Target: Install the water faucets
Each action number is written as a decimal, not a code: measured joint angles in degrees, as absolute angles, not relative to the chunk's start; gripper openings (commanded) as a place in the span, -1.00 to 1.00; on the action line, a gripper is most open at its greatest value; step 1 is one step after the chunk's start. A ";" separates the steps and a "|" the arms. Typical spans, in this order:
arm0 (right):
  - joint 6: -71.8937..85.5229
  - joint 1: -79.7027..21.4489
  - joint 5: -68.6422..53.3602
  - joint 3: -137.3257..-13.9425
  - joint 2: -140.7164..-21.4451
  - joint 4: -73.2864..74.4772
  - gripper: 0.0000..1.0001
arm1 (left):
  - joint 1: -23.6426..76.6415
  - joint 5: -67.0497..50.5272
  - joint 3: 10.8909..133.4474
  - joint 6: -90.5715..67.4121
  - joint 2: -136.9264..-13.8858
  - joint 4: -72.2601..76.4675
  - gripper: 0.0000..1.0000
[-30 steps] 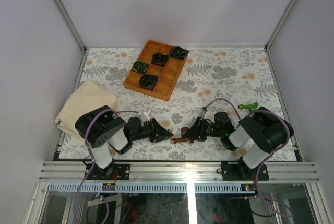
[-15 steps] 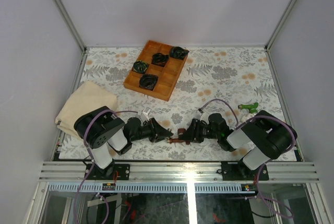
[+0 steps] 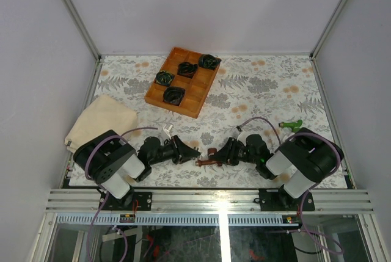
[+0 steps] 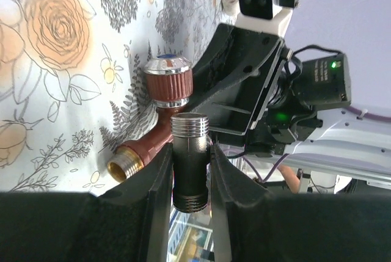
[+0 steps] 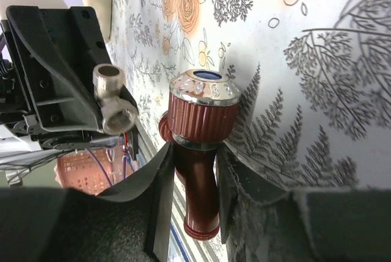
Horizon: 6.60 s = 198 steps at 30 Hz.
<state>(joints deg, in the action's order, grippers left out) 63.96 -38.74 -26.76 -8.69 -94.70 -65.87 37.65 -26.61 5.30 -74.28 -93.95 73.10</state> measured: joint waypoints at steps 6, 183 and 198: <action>58.57 -38.74 -18.57 -7.14 -78.08 -50.85 -0.88 | 35.92 -25.67 3.86 -72.51 -87.05 68.05 -1.00; -4.67 -43.31 -31.92 -23.83 -34.52 -35.44 -1.00 | 26.17 -74.00 42.22 -64.58 -69.58 37.74 -1.00; -4.95 -43.57 -30.94 -23.83 -34.26 -35.16 -1.00 | 26.17 -73.49 42.22 -64.45 -69.34 37.54 -1.00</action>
<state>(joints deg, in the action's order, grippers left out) -4.95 -43.57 -30.94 -23.83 -34.26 -35.16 26.17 -73.49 42.22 -64.45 -69.34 37.54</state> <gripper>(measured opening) 0.372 0.233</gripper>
